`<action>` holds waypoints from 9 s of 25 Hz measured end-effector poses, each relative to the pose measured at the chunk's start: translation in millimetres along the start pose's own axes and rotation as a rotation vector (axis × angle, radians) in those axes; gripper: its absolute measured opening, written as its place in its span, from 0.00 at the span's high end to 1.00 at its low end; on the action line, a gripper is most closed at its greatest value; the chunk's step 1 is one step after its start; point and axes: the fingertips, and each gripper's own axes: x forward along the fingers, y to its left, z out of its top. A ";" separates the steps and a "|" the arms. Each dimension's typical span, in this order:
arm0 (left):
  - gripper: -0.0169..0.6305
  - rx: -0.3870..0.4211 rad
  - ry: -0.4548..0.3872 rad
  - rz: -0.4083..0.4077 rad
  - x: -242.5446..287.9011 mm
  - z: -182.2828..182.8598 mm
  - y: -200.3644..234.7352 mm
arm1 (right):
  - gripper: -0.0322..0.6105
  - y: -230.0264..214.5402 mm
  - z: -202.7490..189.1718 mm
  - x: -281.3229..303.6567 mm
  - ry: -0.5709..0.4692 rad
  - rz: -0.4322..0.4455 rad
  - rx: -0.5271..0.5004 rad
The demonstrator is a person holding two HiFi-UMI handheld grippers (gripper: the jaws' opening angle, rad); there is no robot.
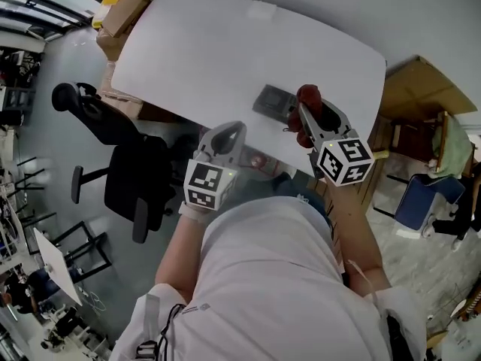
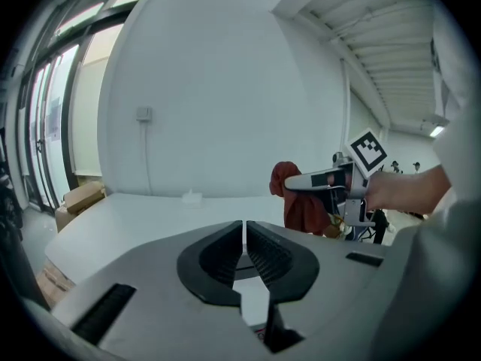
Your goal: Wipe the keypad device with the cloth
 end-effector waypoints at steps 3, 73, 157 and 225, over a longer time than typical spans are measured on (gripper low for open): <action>0.95 -0.054 0.038 0.028 17.8 -9.8 -2.4 | 0.75 -12.1 -12.5 15.7 0.089 0.062 -0.018; 0.86 -0.196 0.266 -0.134 133.2 -121.6 38.7 | 0.75 -59.2 -172.2 202.3 0.745 0.162 -0.014; 0.86 -0.238 0.220 -0.068 145.9 -99.0 46.1 | 0.74 -45.5 -159.4 72.5 0.521 0.081 0.137; 0.86 -0.249 0.195 -0.056 144.9 -99.3 47.0 | 0.75 -21.4 -149.3 70.6 0.496 0.151 -0.032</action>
